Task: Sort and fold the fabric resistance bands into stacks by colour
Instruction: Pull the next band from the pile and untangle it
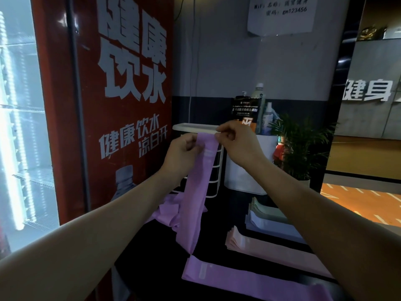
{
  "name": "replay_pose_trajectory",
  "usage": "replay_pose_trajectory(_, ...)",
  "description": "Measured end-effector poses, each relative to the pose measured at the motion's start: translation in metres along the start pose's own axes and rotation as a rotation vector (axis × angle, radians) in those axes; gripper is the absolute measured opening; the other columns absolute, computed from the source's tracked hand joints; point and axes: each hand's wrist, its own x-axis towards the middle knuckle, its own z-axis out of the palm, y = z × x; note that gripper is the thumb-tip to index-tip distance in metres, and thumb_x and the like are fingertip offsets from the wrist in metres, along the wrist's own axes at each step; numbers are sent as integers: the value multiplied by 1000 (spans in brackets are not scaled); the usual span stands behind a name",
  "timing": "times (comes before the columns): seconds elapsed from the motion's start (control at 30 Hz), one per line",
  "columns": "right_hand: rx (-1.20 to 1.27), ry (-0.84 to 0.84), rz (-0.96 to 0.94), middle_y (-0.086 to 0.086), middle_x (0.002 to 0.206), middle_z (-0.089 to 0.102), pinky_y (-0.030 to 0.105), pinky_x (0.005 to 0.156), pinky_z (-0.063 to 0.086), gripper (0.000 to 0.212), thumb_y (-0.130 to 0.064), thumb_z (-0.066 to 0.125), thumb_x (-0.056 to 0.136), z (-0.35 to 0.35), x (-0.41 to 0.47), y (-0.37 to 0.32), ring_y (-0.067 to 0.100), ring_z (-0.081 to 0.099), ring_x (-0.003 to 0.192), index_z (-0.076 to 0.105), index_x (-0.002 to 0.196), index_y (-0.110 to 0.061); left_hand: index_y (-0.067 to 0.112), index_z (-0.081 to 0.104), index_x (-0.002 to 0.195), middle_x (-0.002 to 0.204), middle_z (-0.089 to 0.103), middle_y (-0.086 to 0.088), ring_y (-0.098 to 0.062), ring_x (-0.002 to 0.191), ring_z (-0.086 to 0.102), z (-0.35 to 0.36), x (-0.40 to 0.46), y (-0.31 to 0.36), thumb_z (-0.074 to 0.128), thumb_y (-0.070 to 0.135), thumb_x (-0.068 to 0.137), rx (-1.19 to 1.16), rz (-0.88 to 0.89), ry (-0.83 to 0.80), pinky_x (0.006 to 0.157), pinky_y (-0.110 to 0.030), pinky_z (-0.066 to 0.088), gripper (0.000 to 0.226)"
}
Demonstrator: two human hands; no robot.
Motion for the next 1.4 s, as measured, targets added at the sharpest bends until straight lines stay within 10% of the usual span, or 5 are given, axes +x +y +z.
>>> replay_pose_trajectory(0.23, -189, -104, -188, -4, 89, 61, 5, 62, 35, 17, -16, 55, 92, -13, 0, -12, 5, 51, 79, 70, 96, -7, 14, 61, 106, 96, 66, -1, -7, 85, 62, 4, -4, 18, 46, 6, 96, -17, -14, -118, 71, -14, 49, 20)
replay_pose_trajectory(0.57, -26, 160, 134, 3, 91, 65, 24, 77, 44, 16, -11, 58, 91, -42, -13, 10, 13, 56, 83, 70, 96, -4, 13, 59, 110, 104, 68, -9, -23, 93, 65, 21, -27, 7, 72, 13, 79, -89, -311, -328, 86, -38, 54, 33)
replay_pose_trajectory(1.0, 36, 299, 601, 11, 82, 62, 33, 72, 46, 16, -10, 59, 88, -86, -114, 79, 22, 54, 75, 71, 94, -1, 13, 52, 71, 69, 45, 0, -9, 62, 41, -12, -88, -54, 65, 27, 86, 614, -391, -823, 54, -17, 29, 25)
replay_pose_trajectory(1.4, -91, 267, 814, 23, 78, 62, 28, 65, 32, 25, -16, 58, 87, -86, -215, 106, 26, 53, 73, 66, 82, 7, 10, 58, 90, 88, 60, -5, -12, 76, 56, -7, -124, -69, 65, 4, 85, -184, -785, -112, 62, -22, 53, 11)
